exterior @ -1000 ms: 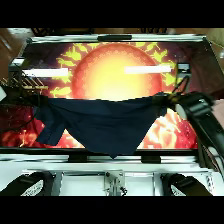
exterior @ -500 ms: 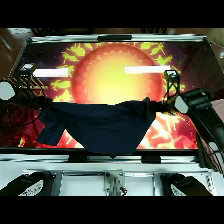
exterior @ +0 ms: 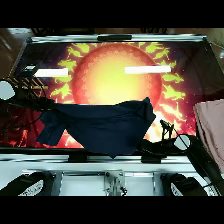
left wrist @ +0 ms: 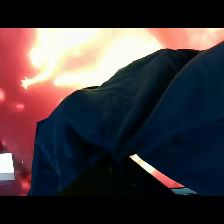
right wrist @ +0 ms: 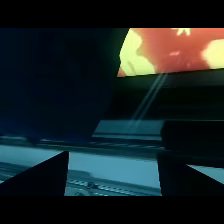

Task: Fold the shirts.

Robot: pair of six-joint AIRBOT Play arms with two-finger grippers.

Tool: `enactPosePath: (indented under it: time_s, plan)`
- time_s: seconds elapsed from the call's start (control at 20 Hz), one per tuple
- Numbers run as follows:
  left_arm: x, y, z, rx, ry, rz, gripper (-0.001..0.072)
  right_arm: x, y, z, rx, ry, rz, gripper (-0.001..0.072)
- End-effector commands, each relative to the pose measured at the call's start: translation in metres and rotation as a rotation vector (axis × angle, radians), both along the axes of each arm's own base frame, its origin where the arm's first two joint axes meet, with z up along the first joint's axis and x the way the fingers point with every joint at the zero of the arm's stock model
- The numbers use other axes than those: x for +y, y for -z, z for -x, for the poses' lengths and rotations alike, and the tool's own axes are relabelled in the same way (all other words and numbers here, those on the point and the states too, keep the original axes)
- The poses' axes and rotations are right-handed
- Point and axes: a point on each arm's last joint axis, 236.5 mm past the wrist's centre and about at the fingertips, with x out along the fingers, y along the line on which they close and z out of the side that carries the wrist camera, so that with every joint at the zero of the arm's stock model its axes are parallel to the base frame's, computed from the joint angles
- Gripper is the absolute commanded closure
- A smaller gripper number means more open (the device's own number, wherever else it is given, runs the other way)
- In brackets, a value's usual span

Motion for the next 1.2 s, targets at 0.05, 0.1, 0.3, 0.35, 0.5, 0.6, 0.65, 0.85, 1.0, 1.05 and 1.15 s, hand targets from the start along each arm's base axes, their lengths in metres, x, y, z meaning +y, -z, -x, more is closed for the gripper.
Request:
enactPosePath:
  time_s: [0.05,0.1,0.3,0.35,0.5,0.6,0.65,0.85,1.0,1.05,1.15]
  plan:
    - [-0.006,0.000,0.001,0.005,0.006,0.023,0.0673,0.012,0.017,-0.010,-0.024,0.175,-0.096,0.0048]
    - [-0.006,0.000,0.001,0.005,0.006,0.024,0.0674,0.014,0.015,-0.017,-0.043,0.200,-0.112,0.0047]
    - [-0.008,-0.002,-0.004,-0.016,0.005,0.036,0.0674,0.027,0.017,-0.021,-0.073,0.188,-0.115,0.0048]
    - [-0.010,-0.002,-0.004,-0.018,0.006,0.041,0.0674,0.031,0.024,-0.018,-0.055,0.177,-0.104,0.0048]
    - [-0.011,-0.002,-0.004,-0.018,0.006,0.047,0.0674,0.051,0.036,-0.019,-0.027,0.187,-0.133,0.0048]
    - [-0.011,-0.002,-0.004,-0.018,0.006,0.047,0.0674,0.066,0.031,-0.038,-0.078,0.252,-0.195,0.0050]
    - [-0.011,-0.002,-0.004,-0.018,0.006,0.047,0.0674,0.071,0.030,-0.044,-0.092,0.280,-0.215,0.0051]
    - [-0.009,-0.004,-0.006,-0.028,0.010,0.041,0.0674,0.089,0.020,-0.045,-0.120,0.226,-0.267,0.0639]
    - [-0.006,-0.037,-0.018,-0.103,0.028,0.023,0.0674,0.104,-0.045,-0.072,-0.384,-0.072,-0.331,0.0644]
    - [-0.003,-0.065,-0.024,-0.156,0.026,0.013,0.0673,0.100,-0.078,-0.085,-0.485,-0.138,-0.335,0.0644]
    - [0.002,-0.142,-0.034,-0.322,0.017,0.008,0.0674,0.067,-0.170,-0.121,-0.751,-0.196,-0.262,0.0644]
